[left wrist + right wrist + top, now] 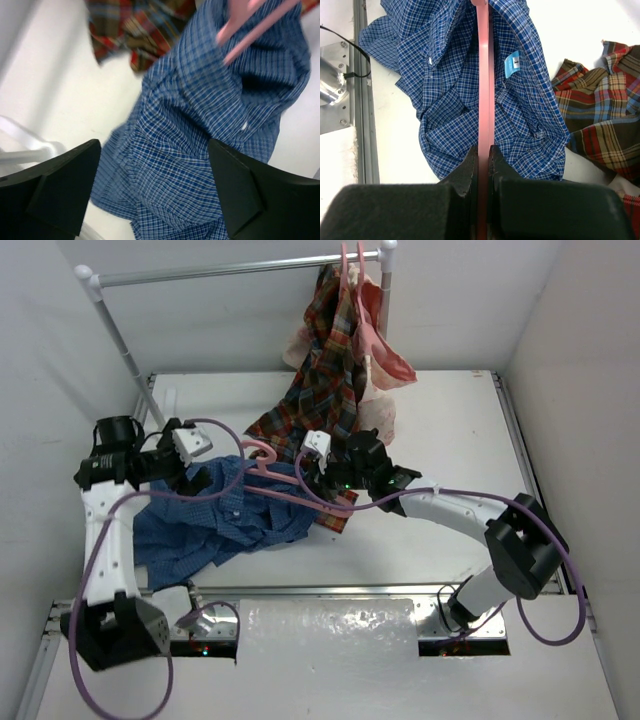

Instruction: Place the shirt on the hanger

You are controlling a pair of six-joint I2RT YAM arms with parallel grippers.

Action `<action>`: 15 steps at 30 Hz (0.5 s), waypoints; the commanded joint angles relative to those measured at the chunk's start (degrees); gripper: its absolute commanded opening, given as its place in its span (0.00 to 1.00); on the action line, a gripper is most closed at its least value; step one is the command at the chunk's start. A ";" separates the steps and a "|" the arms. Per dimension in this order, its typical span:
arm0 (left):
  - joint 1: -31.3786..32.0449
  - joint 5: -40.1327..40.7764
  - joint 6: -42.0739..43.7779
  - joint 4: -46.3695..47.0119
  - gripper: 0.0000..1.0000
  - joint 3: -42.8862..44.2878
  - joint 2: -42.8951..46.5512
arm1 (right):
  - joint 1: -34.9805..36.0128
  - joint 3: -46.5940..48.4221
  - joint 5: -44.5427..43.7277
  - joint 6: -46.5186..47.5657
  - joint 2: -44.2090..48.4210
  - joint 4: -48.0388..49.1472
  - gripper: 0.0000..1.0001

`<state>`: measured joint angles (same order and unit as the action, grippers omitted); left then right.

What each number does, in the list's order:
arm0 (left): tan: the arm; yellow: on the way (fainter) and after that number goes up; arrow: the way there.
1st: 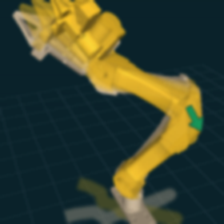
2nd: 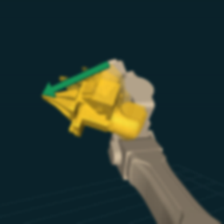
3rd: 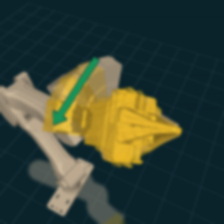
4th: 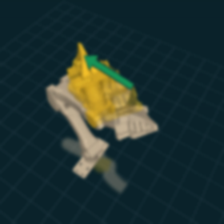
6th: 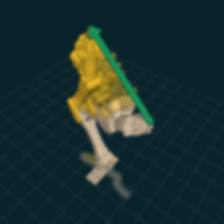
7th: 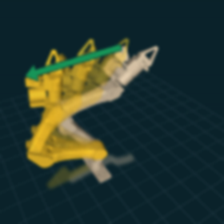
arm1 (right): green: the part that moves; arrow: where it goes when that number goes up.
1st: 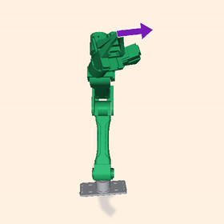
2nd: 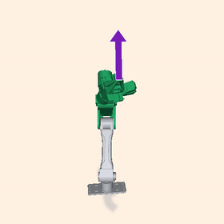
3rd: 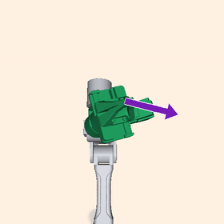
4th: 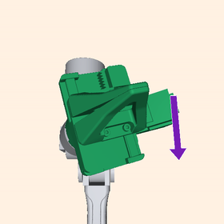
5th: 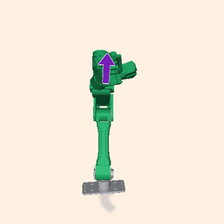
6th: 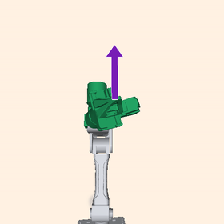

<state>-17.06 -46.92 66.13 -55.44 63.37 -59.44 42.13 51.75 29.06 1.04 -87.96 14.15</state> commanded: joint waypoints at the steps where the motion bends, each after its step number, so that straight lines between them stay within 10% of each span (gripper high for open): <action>1: -1.57 -0.90 10.78 -6.62 0.88 -0.17 -5.59 | -0.12 0.20 1.44 -0.60 0.95 5.80 0.00; 15: 13.62 11.31 1.72 20.11 1.00 -11.61 -1.36 | -0.12 0.55 3.55 -0.25 1.22 5.01 0.00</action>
<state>-6.07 -39.81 68.45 -39.27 51.00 -56.82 42.13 51.55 30.37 0.82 -87.96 14.63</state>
